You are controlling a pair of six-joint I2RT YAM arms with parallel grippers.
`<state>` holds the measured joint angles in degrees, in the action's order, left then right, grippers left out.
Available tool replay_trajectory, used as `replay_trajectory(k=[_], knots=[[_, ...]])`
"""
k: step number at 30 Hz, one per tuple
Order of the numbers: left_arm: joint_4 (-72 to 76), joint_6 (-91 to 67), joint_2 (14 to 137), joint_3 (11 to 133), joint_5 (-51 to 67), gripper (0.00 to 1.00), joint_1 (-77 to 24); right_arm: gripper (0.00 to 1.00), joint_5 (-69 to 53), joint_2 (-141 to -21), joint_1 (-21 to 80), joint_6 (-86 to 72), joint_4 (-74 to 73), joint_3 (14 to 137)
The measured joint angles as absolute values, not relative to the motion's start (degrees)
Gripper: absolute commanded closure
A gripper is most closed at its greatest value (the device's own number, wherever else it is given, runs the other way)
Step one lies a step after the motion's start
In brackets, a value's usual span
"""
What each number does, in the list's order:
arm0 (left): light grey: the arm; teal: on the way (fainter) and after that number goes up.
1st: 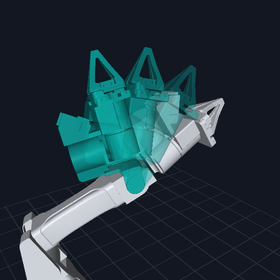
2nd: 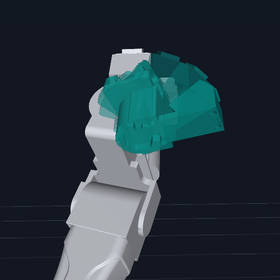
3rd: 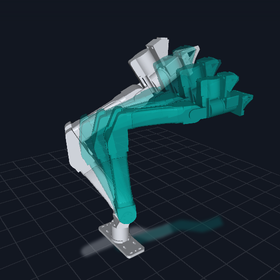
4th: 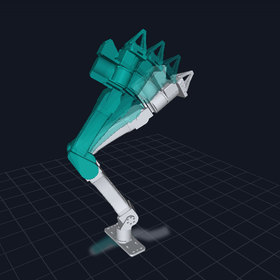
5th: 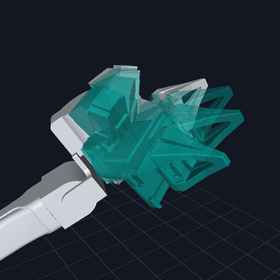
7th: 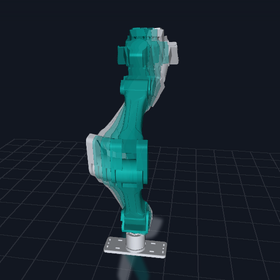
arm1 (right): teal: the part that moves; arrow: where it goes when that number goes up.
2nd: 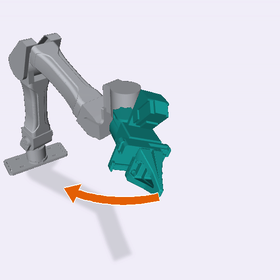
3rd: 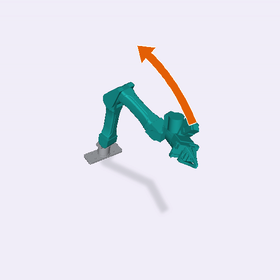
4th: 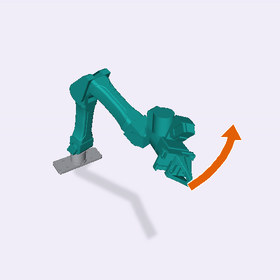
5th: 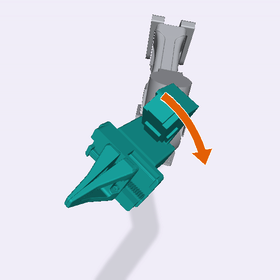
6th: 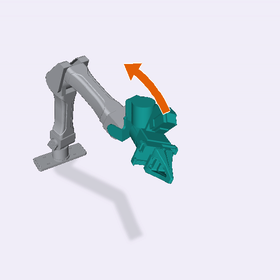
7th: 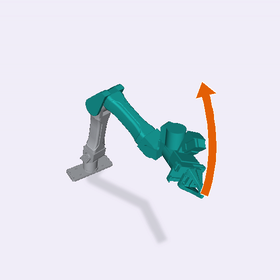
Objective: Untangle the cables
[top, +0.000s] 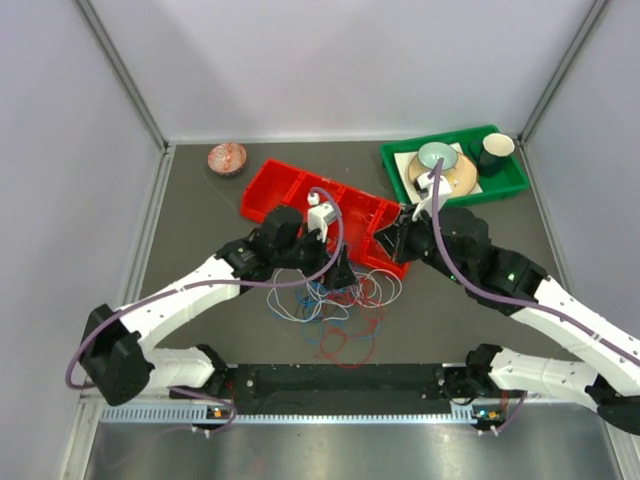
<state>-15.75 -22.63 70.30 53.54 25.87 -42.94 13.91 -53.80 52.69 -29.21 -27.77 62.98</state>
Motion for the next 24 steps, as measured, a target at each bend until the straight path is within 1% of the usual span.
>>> replay_trajectory(k=[6,15,16,17,19,20,22,23,24], knots=[[-15.49,-19.49,74.83,54.06,18.83,0.01,-46.11,1.00,14.70,-52.62,52.69,-29.21,-28.34,63.79],[-12.12,-18.70,80.79,54.26,15.55,0.01,-49.30,1.00,15.00,-52.14,52.69,-29.82,-28.60,63.86],[-11.64,-18.72,81.45,54.28,15.51,0.02,-49.54,1.00,15.00,-52.14,52.69,-29.87,-28.62,63.86],[-11.20,-18.72,82.00,54.28,15.44,0.05,-49.71,1.00,15.00,-52.14,52.69,-29.91,-28.64,63.86],[-9.98,-18.94,83.24,54.28,15.31,0.12,-49.95,1.00,14.98,-52.14,52.69,-30.09,-28.73,63.86],[-9.45,-19.14,83.79,54.28,15.31,0.25,-49.98,1.00,14.98,-52.14,52.69,-30.13,-28.77,63.88],[-8.71,-19.35,84.51,54.28,15.31,0.39,-49.98,1.00,14.98,-52.14,52.69,-30.22,-28.80,63.86],[-8.45,-19.75,84.68,54.28,15.22,0.61,-49.95,1.00,14.98,-52.14,52.69,-30.26,-28.80,63.86],[-8.14,-19.84,84.82,54.28,15.14,0.79,-49.95,1.00,15.00,-52.14,52.69,-30.28,-28.80,63.88]])
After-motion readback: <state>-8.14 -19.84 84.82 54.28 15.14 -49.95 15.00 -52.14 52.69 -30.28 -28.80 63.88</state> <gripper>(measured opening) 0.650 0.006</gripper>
